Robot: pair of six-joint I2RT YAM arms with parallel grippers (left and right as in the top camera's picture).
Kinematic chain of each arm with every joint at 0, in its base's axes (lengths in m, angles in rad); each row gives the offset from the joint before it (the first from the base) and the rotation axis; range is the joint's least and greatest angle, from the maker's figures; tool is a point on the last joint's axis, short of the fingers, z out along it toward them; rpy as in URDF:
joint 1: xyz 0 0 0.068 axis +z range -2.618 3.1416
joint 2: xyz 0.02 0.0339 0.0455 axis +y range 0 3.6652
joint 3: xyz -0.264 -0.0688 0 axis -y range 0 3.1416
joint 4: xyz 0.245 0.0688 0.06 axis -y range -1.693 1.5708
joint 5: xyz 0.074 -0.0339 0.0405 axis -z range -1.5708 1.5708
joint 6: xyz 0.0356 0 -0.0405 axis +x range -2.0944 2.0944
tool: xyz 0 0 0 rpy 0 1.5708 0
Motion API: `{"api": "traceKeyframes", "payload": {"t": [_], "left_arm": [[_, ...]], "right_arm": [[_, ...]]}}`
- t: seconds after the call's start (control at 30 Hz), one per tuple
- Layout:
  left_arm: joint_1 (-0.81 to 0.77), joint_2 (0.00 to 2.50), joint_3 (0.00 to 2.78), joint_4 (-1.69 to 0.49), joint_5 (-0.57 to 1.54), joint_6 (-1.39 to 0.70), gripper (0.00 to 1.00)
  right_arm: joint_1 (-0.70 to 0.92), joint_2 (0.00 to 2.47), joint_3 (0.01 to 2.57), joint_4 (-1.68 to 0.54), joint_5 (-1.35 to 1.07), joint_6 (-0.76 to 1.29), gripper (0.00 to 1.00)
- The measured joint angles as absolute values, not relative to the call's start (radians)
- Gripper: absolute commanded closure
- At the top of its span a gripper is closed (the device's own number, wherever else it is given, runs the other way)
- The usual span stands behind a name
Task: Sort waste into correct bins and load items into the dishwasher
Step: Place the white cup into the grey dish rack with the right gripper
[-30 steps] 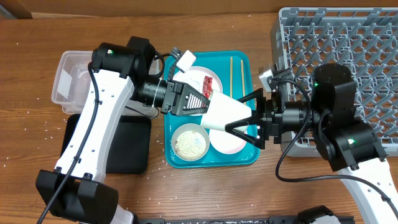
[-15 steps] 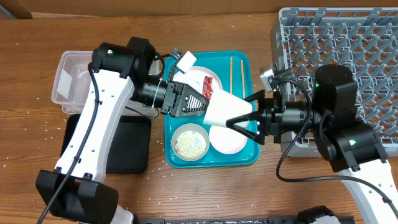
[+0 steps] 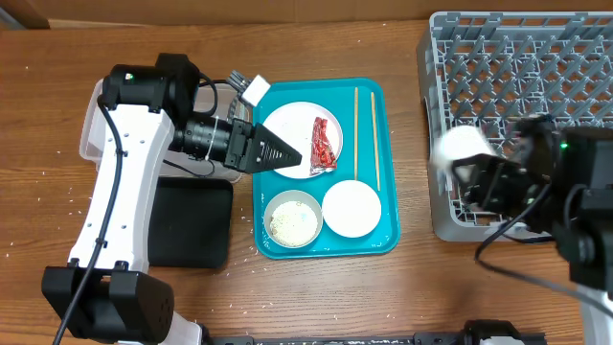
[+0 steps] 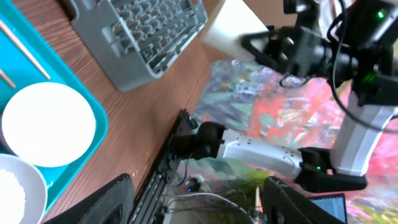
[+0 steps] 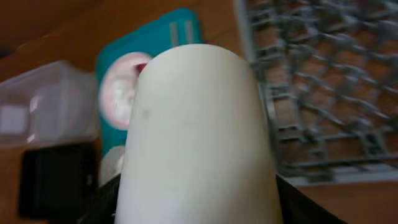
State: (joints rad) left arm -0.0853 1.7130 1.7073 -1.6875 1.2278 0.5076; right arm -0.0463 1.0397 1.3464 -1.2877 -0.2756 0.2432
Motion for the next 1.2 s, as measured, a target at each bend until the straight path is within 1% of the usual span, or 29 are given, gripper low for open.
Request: {"api": "traceKeyframes", "payload": {"t": [0.13, 0.3, 0.4, 0.57, 0.67, 0.73, 0.77, 0.8, 0.93, 1.03, 1.1, 1.13, 1.2], "left_arm": [[-0.085, 1.713, 1.707, -1.687, 1.206, 0.5, 0.32], [-0.094, 1.713, 1.707, -1.687, 1.195, 0.498, 0.34], [-0.105, 1.713, 1.707, -1.687, 1.192, 0.496, 0.34], [-0.13, 1.713, 1.707, -1.656, 1.154, 0.454, 0.35], [-0.16, 1.713, 1.707, -1.622, 1.098, 0.395, 0.35], [-0.184, 1.713, 1.707, -1.599, 1.064, 0.363, 0.35], [-0.199, 1.713, 1.707, -1.581, 1.046, 0.34, 0.35], [-0.21, 1.713, 1.707, -1.565, 1.031, 0.323, 0.35], [-0.262, 1.713, 1.707, -1.472, 0.94, 0.207, 0.35], [-0.302, 1.713, 1.707, -1.437, 0.823, 0.095, 0.36], [-0.328, 1.713, 1.707, -1.43, 0.728, 0.018, 0.39], [-0.343, 1.713, 1.707, -1.425, 0.673, -0.022, 0.44], [-0.379, 1.713, 1.707, -1.412, 0.524, -0.136, 0.49]], "right_arm": [[-0.171, 1.14, 1.347, -1.337, -0.167, 0.267, 0.37], [-0.284, 1.34, 1.347, -1.343, -0.14, 0.278, 0.37], [-0.294, 1.453, 1.346, -1.322, -0.138, 0.281, 0.37], [-0.294, 1.56, 1.346, -1.261, -0.123, 0.288, 0.36], [-0.294, 1.579, 1.346, -1.25, -0.094, 0.302, 0.27], [-0.294, 1.579, 1.346, -1.253, -0.073, 0.315, 0.14], [-0.294, 1.579, 1.347, -1.254, -0.068, 0.321, 0.05], [-0.294, 1.579, 1.346, -1.256, -0.069, 0.326, 0.0], [-0.294, 1.579, 1.349, -1.277, -0.105, 0.313, 0.0], [-0.294, 1.579, 1.373, -1.319, -0.14, 0.31, 0.01], [-0.294, 1.579, 1.41, -1.351, -0.18, 0.29, 0.02], [-0.294, 1.576, 1.431, -1.362, -0.208, 0.276, 0.02], [-0.286, 1.54, 1.466, -1.365, -0.297, 0.237, 0.02]]}}
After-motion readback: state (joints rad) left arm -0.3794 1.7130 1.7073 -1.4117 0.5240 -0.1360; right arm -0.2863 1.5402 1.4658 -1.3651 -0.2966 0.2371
